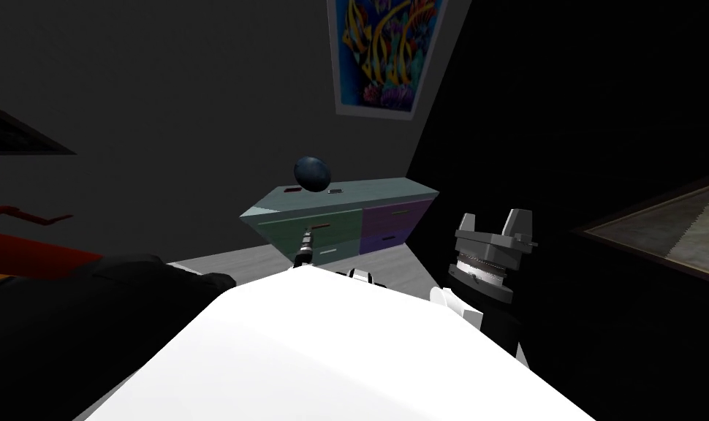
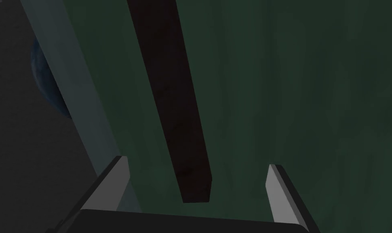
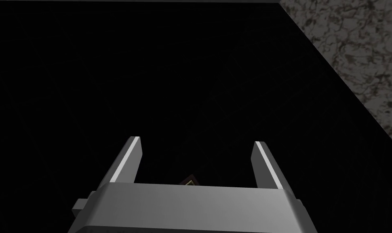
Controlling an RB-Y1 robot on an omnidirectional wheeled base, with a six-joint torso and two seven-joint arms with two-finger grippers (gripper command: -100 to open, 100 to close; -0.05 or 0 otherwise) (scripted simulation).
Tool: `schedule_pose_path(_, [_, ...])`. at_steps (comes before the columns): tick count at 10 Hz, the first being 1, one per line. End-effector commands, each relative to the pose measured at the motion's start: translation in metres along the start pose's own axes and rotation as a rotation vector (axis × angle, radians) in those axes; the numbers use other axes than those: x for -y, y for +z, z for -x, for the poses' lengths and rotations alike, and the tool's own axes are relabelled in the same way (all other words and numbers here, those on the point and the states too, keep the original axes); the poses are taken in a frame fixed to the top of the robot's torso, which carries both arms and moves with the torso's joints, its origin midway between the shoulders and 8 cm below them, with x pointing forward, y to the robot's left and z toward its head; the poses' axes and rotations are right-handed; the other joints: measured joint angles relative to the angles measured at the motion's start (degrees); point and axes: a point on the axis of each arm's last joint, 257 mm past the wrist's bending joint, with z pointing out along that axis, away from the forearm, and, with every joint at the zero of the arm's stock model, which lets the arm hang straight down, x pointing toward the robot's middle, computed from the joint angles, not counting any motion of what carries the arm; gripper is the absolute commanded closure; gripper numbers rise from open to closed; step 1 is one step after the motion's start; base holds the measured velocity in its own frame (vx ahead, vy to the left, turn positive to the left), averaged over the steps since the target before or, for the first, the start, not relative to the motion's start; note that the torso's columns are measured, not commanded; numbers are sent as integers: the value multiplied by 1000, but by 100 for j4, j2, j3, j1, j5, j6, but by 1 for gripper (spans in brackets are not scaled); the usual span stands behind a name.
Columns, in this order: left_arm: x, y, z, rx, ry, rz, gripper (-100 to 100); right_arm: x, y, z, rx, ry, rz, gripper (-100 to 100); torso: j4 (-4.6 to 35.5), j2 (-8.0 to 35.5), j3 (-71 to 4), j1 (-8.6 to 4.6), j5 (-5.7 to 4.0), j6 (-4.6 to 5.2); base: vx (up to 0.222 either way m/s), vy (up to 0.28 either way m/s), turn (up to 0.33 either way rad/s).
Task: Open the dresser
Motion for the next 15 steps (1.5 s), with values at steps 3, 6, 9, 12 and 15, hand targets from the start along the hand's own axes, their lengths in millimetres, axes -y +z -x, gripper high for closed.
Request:
schedule_pose_path(3, [-2,-2,-5,9,-23,12,-100,0,0,0,0,0,0,0,-4,-18,-10,6,1,1,40,5,-7])
schedule_pose_path(6, [1,-2,-4,8,-23,12,100,0,0,0,0,0,0,0,-26,1,7,2,24,-2,-75,-28,1])
schedule_pose_path(9, [5,-4,-4,6,-24,9,100,0,0,0,0,0,0,0,-16,-11,-5,1,10,-8,-177,-100,10])
schedule_pose_path(12, [4,-7,-6,1,-23,13,100,0,0,0,0,0,0,0,-14,-22,-15,6,5,-7,-134,-71,7])
schedule_pose_path(15, [7,-7,-6,1,-23,6,100,0,0,0,0,0,0,0,-19,-27,-13,3,11,1,-129,-79,13])
